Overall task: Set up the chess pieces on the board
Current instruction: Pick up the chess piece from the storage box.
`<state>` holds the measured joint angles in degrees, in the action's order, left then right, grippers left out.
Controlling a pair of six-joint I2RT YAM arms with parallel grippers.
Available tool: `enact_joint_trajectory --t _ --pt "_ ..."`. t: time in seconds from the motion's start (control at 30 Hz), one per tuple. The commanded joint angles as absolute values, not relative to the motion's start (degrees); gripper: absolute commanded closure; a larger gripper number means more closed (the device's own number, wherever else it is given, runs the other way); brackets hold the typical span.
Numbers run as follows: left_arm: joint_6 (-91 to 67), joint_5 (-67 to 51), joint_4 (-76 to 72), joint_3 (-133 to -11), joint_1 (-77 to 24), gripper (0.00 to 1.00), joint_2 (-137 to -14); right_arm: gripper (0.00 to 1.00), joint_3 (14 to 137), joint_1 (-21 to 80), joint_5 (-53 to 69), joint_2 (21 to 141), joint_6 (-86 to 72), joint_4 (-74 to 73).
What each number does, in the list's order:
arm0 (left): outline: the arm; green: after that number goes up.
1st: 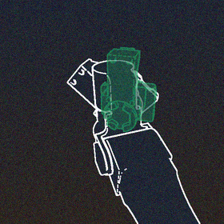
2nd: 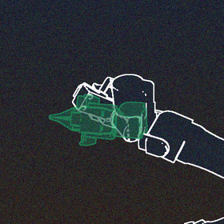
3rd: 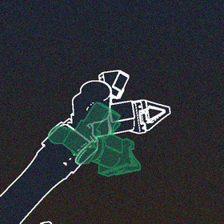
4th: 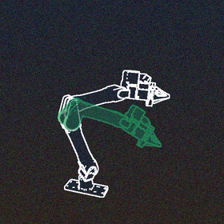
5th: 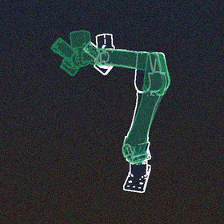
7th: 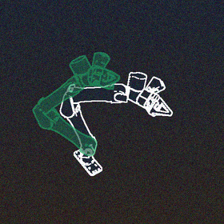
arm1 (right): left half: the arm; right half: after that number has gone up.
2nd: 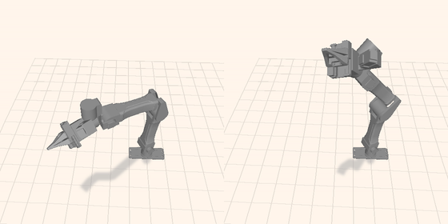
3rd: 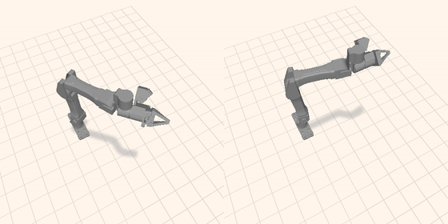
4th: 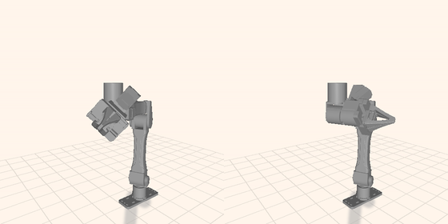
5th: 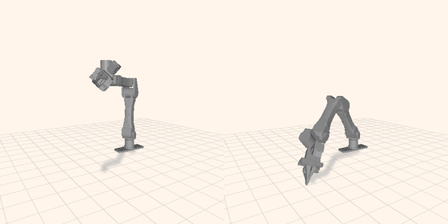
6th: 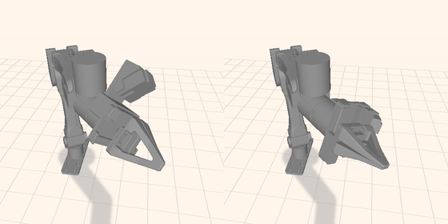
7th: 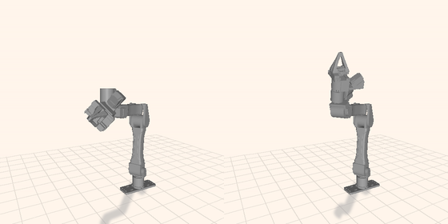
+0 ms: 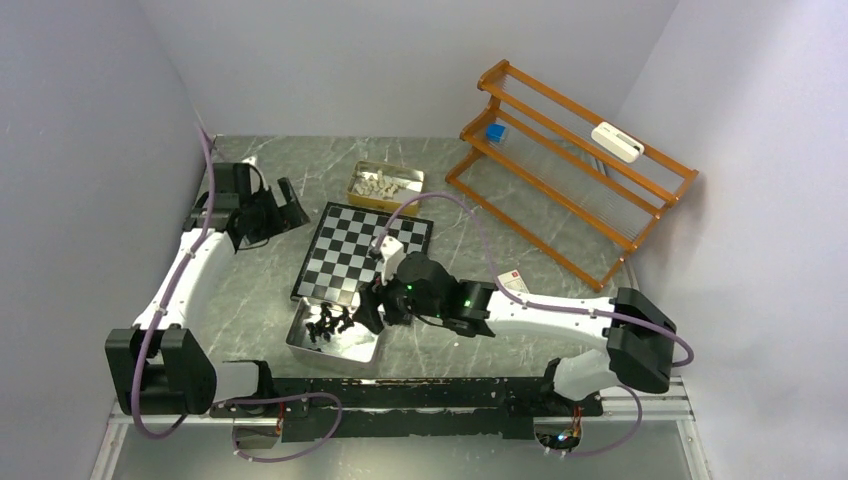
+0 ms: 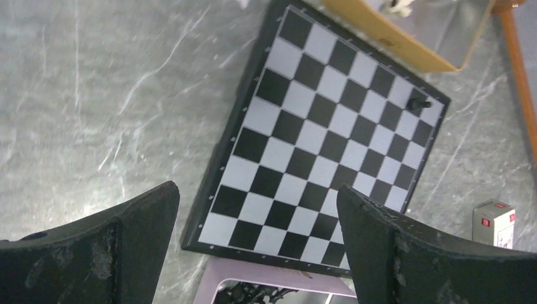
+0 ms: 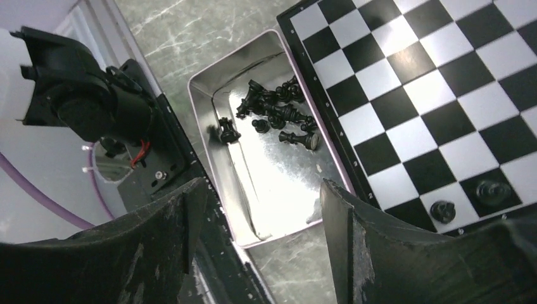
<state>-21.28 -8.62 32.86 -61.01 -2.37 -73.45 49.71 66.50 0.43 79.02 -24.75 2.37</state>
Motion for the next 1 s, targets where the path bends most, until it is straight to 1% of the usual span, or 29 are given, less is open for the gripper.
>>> enact_joint_trajectory --t 0.0,0.13,0.27,0.37,0.5,0.6,0.7,0.97 --pt "-24.8 -11.3 30.1 -56.5 1.6 0.02 -72.0 0.31 52.2 66.6 5.0 81.6 -12.3 9.2" --pt "-23.2 -7.7 30.0 -54.8 1.8 0.02 -72.6 0.29 55.7 66.7 12.2 87.0 1.4 5.9" --pt "-22.2 -7.1 29.4 -53.1 1.8 0.02 -71.3 0.29 63.6 66.6 11.6 94.7 10.5 -4.5" --pt "-22.6 -5.7 29.6 -53.1 1.8 0.02 -70.4 0.36 68.0 66.7 13.0 100.1 16.7 -9.7" --pt "-23.4 -2.2 31.4 -53.7 1.8 0.01 -70.0 0.48 68.8 66.8 17.7 103.6 23.7 -7.9" --pt "-24.1 -1.1 32.2 -54.0 1.8 0.02 -69.4 0.52 67.6 67.1 18.0 104.4 29.2 -5.8" --pt "-24.3 -1.5 31.7 -53.5 1.8 0.02 -68.5 0.54 67.6 67.5 16.0 105.4 33.8 -5.3" --pt "-24.7 -2.7 32.0 -53.9 1.8 0.02 -70.1 0.53 67.7 68.7 13.1 108.0 44.0 -5.7"
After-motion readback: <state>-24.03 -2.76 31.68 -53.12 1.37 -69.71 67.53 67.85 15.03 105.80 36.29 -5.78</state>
